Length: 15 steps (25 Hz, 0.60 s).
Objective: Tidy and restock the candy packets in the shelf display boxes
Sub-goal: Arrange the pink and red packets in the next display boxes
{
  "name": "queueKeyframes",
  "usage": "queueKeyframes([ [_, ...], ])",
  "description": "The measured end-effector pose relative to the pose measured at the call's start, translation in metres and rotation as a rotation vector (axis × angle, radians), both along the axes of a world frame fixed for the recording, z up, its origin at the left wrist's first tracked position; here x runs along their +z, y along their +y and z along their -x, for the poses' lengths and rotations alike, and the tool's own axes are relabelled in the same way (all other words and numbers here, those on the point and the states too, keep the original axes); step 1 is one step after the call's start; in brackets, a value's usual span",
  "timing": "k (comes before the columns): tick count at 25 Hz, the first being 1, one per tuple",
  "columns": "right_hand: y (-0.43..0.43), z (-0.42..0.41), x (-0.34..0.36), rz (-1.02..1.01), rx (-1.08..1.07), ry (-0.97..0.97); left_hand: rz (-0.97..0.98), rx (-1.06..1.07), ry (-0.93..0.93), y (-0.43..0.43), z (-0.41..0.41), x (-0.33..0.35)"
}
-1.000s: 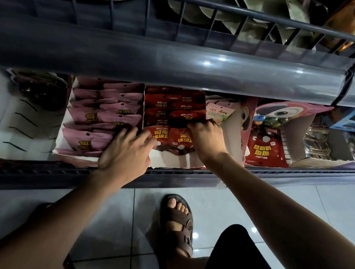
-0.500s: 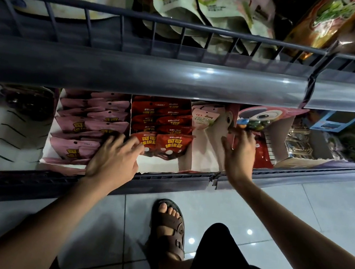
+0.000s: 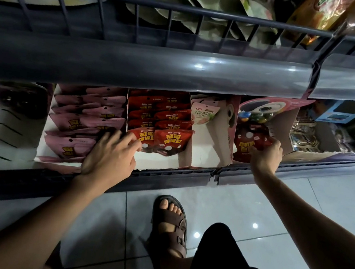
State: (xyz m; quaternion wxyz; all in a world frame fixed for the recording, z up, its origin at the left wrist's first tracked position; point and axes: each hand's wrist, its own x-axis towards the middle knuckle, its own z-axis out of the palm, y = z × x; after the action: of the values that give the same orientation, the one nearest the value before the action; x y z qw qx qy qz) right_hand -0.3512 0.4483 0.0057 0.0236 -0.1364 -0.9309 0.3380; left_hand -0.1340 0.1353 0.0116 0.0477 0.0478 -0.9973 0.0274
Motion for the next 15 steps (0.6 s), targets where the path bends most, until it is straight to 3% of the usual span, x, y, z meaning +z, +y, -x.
queueKeyframes([
  [4, -0.004, -0.007, -0.004, 0.185, -0.027, -0.05, -0.004, -0.001, 0.01, 0.001, -0.001, -0.001],
  [8, -0.004, -0.005, -0.005, 0.228, -0.155, -0.067, -0.011, 0.0, 0.028, 0.001, 0.0, -0.002],
  [12, -0.003, -0.015, 0.014, 0.326, -0.303, 0.053, -0.012, 0.002, 0.042, 0.001, 0.0, -0.003],
  [15, -0.002, -0.042, 0.034, 0.447, -0.238, 0.153, -0.019, -0.002, 0.032, 0.001, 0.0, -0.002],
])
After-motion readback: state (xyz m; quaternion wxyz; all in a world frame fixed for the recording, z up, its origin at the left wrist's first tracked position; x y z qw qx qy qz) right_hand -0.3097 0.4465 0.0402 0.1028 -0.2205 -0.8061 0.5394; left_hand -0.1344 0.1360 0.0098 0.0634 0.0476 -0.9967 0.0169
